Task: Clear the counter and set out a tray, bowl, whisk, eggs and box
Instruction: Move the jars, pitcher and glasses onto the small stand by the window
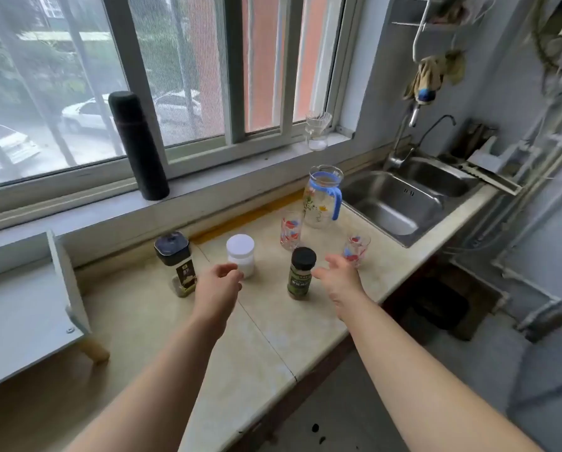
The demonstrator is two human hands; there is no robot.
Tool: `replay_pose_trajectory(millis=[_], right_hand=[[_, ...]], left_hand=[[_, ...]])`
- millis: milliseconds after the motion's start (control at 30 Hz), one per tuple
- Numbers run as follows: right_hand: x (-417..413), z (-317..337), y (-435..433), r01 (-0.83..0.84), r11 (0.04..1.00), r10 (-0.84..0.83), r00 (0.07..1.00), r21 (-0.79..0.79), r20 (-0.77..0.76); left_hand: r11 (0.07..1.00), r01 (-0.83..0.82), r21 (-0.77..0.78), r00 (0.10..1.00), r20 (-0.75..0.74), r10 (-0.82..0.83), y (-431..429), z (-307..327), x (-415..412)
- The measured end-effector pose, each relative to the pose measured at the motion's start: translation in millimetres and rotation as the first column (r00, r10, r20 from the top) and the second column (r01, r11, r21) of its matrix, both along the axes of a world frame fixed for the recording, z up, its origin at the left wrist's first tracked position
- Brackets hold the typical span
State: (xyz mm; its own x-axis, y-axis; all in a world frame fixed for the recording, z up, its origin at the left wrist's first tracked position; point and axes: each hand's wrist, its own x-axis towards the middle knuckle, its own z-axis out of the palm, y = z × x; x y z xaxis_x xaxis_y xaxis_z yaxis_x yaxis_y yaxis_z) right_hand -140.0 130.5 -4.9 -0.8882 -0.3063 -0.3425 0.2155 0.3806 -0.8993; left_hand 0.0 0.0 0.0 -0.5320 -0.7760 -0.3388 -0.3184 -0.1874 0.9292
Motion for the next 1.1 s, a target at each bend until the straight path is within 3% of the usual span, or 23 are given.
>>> replay_pose_trajectory(millis=[433, 600, 767, 933, 1100], right_hand=[[-50.7, -41.6, -57.4, -0.146, 0.969, 0.146, 0.989, 0.198, 0.016], [-66.1, -51.4, -67.9, -0.225, 0.935, 0.249, 0.967, 0.274, -0.055], [-82.5, -47.1, -82.1, -0.299, 0.902, 0.331, 0.942, 0.310, -0.053], [-81.7, -33.0, -103.5, -0.396, 0.854, 0.451, 0.887, 0.338, -0.100], [-70.8, -12.8, -124.8, -0.477, 0.820, 0.544, 0.822, 0.316, -0.171]], left_hand=[[0.992, -0.125, 0.027, 0.991, 0.050, 0.124, -36.3, -34.7, -39.9], [0.983, -0.182, 0.017, 0.982, 0.058, 0.181, -43.9, -41.9, -51.7], [0.940, -0.297, -0.166, 0.946, 0.086, 0.314, -58.7, -45.3, -49.3], [0.860, -0.297, -0.415, 0.872, 0.250, 0.421, -91.9, -44.5, -40.4], [0.883, -0.189, -0.431, 0.855, 0.369, 0.364, -127.5, -46.0, -30.8]])
